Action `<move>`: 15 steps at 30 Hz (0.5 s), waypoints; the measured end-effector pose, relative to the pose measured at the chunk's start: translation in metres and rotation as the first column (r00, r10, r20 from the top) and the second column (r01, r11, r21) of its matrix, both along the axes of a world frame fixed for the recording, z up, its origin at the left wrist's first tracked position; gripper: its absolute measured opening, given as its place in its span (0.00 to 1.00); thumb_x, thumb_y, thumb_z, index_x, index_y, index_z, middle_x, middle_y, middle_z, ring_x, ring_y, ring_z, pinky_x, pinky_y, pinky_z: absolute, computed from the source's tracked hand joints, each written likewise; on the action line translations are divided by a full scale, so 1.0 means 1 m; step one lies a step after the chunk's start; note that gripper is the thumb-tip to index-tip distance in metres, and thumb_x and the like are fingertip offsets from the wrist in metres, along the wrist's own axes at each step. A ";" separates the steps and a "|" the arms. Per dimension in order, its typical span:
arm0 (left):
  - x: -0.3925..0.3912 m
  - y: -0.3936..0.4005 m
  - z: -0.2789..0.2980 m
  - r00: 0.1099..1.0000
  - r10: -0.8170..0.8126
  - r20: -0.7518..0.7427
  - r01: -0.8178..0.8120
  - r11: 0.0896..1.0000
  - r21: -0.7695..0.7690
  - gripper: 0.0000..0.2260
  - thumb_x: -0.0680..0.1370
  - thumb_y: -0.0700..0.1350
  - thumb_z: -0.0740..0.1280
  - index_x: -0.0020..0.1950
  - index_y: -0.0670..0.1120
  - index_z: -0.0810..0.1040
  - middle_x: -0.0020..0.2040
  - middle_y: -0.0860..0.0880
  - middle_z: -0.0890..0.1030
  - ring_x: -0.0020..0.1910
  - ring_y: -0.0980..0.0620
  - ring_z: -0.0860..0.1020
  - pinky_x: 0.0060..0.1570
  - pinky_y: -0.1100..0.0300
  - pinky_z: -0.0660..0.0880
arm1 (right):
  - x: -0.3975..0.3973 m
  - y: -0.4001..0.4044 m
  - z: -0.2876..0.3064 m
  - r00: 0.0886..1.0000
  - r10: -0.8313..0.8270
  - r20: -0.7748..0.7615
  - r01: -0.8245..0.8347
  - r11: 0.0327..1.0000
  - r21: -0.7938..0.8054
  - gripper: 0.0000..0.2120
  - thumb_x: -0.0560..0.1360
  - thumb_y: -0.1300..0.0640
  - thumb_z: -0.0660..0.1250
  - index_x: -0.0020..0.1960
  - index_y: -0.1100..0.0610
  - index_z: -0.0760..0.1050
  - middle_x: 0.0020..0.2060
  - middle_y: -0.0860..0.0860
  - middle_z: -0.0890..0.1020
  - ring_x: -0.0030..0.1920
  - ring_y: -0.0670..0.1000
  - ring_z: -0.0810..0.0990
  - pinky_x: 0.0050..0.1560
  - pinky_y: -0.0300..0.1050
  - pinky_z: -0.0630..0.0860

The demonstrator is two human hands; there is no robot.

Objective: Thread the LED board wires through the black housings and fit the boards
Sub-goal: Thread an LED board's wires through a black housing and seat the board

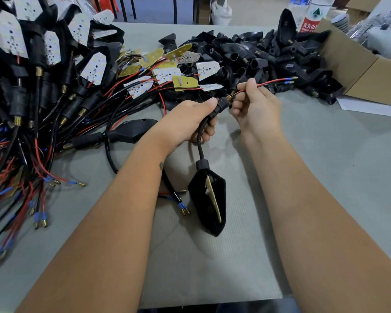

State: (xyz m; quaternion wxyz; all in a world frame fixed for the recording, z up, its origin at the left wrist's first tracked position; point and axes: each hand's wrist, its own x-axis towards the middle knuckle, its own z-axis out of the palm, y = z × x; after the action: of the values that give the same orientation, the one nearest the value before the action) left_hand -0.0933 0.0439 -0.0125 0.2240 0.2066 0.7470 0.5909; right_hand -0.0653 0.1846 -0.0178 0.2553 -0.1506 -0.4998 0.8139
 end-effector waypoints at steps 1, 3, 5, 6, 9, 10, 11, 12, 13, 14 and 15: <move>0.000 0.000 0.000 1.000 0.004 0.005 -0.004 1.000 0.009 0.20 0.83 0.54 0.58 0.36 0.45 0.74 0.28 0.50 0.77 0.25 0.54 0.74 0.28 0.65 0.72 | 0.000 0.001 0.000 1.000 -0.013 -0.013 0.013 0.999 -0.033 0.13 0.83 0.57 0.59 0.42 0.61 0.75 0.28 0.51 0.75 0.26 0.46 0.74 0.29 0.38 0.73; -0.001 -0.001 0.000 1.000 0.015 0.009 -0.015 1.000 0.022 0.19 0.83 0.53 0.59 0.36 0.45 0.74 0.28 0.50 0.78 0.26 0.54 0.76 0.28 0.66 0.74 | -0.001 0.003 0.001 0.998 -0.042 -0.037 0.038 0.995 -0.090 0.13 0.83 0.58 0.59 0.42 0.62 0.75 0.30 0.53 0.77 0.29 0.47 0.77 0.33 0.39 0.77; -0.002 -0.002 0.000 1.000 0.023 0.013 -0.024 0.999 0.032 0.18 0.82 0.53 0.60 0.36 0.45 0.74 0.28 0.50 0.78 0.26 0.54 0.76 0.30 0.65 0.75 | -0.002 0.003 0.001 0.996 -0.072 -0.057 0.064 0.989 -0.134 0.13 0.83 0.59 0.59 0.42 0.63 0.75 0.32 0.55 0.78 0.30 0.48 0.79 0.35 0.40 0.79; -0.002 -0.002 0.001 0.999 0.026 0.020 -0.027 0.999 0.039 0.18 0.82 0.52 0.61 0.36 0.44 0.74 0.28 0.49 0.78 0.26 0.53 0.76 0.30 0.65 0.75 | -0.002 0.003 0.001 0.994 -0.090 -0.068 0.079 0.985 -0.153 0.13 0.83 0.59 0.59 0.43 0.63 0.74 0.33 0.55 0.78 0.30 0.49 0.80 0.36 0.40 0.80; -0.002 -0.003 0.001 0.997 0.044 0.058 -0.049 0.996 0.081 0.17 0.83 0.50 0.61 0.36 0.43 0.73 0.29 0.48 0.77 0.25 0.54 0.76 0.30 0.65 0.75 | -0.004 0.002 0.001 0.981 -0.151 -0.118 0.128 0.975 -0.184 0.12 0.83 0.61 0.57 0.44 0.63 0.74 0.35 0.58 0.79 0.31 0.49 0.82 0.38 0.42 0.82; -0.002 -0.003 0.001 0.996 0.054 0.067 -0.060 0.994 0.091 0.17 0.83 0.49 0.62 0.36 0.43 0.73 0.30 0.47 0.77 0.26 0.54 0.77 0.30 0.65 0.76 | -0.004 0.001 0.001 0.977 -0.166 -0.134 0.141 0.973 -0.183 0.12 0.83 0.61 0.57 0.45 0.63 0.74 0.36 0.58 0.79 0.32 0.50 0.82 0.40 0.42 0.82; -0.002 -0.003 0.000 0.995 0.061 0.075 -0.068 0.993 0.094 0.17 0.82 0.49 0.62 0.37 0.43 0.73 0.31 0.47 0.77 0.26 0.54 0.77 0.30 0.65 0.76 | -0.004 0.001 0.001 0.974 -0.178 -0.144 0.151 0.972 -0.182 0.12 0.83 0.61 0.56 0.45 0.63 0.74 0.37 0.58 0.79 0.34 0.50 0.83 0.42 0.42 0.82; -0.002 -0.003 0.000 0.994 0.065 0.082 -0.073 0.993 0.096 0.16 0.82 0.49 0.62 0.37 0.43 0.73 0.31 0.46 0.77 0.26 0.54 0.78 0.30 0.64 0.76 | -0.004 0.001 0.001 0.971 -0.187 -0.151 0.158 0.969 -0.188 0.11 0.83 0.61 0.56 0.46 0.63 0.74 0.38 0.58 0.80 0.37 0.51 0.83 0.43 0.41 0.82; -0.003 -0.004 -0.001 0.994 0.065 0.090 -0.074 0.992 0.100 0.16 0.82 0.49 0.63 0.37 0.42 0.73 0.31 0.46 0.77 0.26 0.53 0.77 0.30 0.63 0.76 | -0.005 0.001 0.002 0.968 -0.196 -0.157 0.163 0.966 -0.199 0.11 0.83 0.61 0.56 0.47 0.63 0.74 0.39 0.58 0.80 0.39 0.52 0.83 0.45 0.41 0.82; -0.003 -0.004 -0.002 0.993 0.064 0.096 -0.073 0.992 0.104 0.16 0.82 0.49 0.63 0.37 0.42 0.73 0.30 0.45 0.78 0.27 0.51 0.77 0.30 0.62 0.77 | -0.005 0.002 0.002 0.965 -0.205 -0.163 0.168 0.962 -0.214 0.11 0.84 0.61 0.56 0.47 0.63 0.74 0.40 0.58 0.80 0.41 0.52 0.83 0.46 0.41 0.82; -0.004 -0.006 -0.002 0.993 0.064 0.098 -0.074 0.992 0.103 0.17 0.82 0.50 0.64 0.36 0.42 0.73 0.30 0.45 0.78 0.27 0.50 0.77 0.31 0.61 0.77 | -0.006 0.002 0.002 0.963 -0.215 -0.165 0.175 0.958 -0.227 0.11 0.84 0.61 0.56 0.48 0.63 0.74 0.40 0.58 0.80 0.42 0.52 0.83 0.48 0.41 0.82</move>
State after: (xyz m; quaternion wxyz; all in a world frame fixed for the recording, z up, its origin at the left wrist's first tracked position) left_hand -0.0977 0.0383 -0.0147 0.2275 0.1641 0.7097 0.6463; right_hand -0.0710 0.1870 -0.0157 0.3632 -0.1481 -0.3672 0.8434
